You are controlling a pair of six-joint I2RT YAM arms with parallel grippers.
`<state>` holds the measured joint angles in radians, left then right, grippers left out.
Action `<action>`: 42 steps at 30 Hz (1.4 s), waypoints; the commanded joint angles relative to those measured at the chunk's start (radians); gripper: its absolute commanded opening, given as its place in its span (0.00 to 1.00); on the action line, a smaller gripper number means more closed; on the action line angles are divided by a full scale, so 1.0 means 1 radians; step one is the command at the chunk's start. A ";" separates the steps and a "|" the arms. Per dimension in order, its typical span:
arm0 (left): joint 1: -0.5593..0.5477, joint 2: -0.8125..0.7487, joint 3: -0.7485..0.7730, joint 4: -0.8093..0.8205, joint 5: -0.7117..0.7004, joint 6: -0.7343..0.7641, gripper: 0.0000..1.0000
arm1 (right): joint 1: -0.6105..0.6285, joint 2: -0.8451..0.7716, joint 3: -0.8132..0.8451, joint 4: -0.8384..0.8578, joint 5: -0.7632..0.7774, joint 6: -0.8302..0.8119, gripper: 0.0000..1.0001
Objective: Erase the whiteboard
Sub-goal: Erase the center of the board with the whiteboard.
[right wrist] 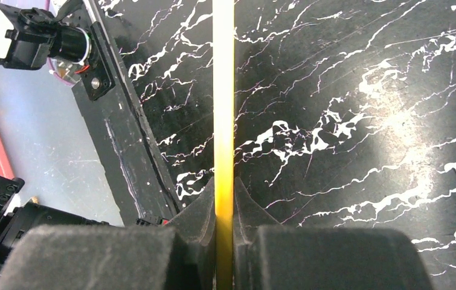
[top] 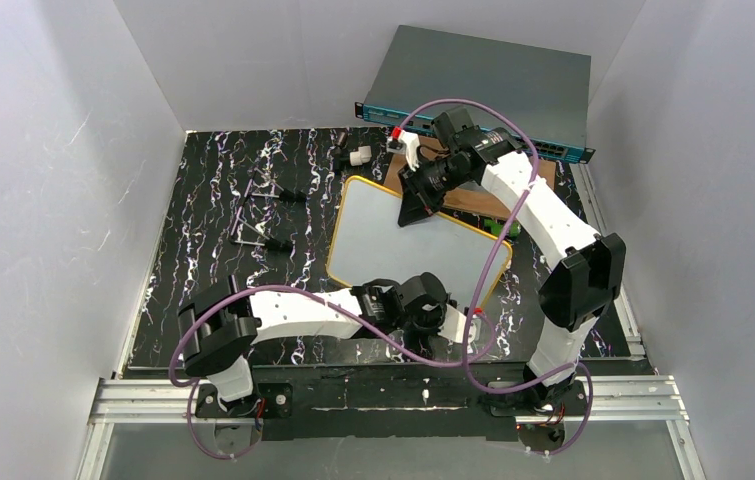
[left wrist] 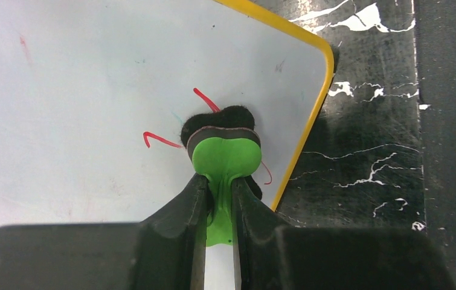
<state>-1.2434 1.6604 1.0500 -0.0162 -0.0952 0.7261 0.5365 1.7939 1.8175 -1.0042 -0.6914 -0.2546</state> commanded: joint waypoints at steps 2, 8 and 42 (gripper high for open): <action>0.042 -0.022 -0.085 0.192 -0.167 0.008 0.00 | 0.029 -0.052 -0.015 -0.010 -0.201 0.122 0.01; 0.042 -0.157 -0.240 0.266 -0.138 -0.249 0.00 | -0.010 -0.065 -0.045 0.031 -0.201 0.152 0.01; 0.042 -0.518 -0.768 0.633 -0.427 -1.413 0.00 | -0.045 -0.086 -0.284 0.610 -0.035 0.648 0.01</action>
<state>-1.2053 1.1019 0.2878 0.5011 -0.4553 -0.5716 0.4812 1.7718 1.5417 -0.5560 -0.6884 0.2642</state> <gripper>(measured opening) 0.123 0.120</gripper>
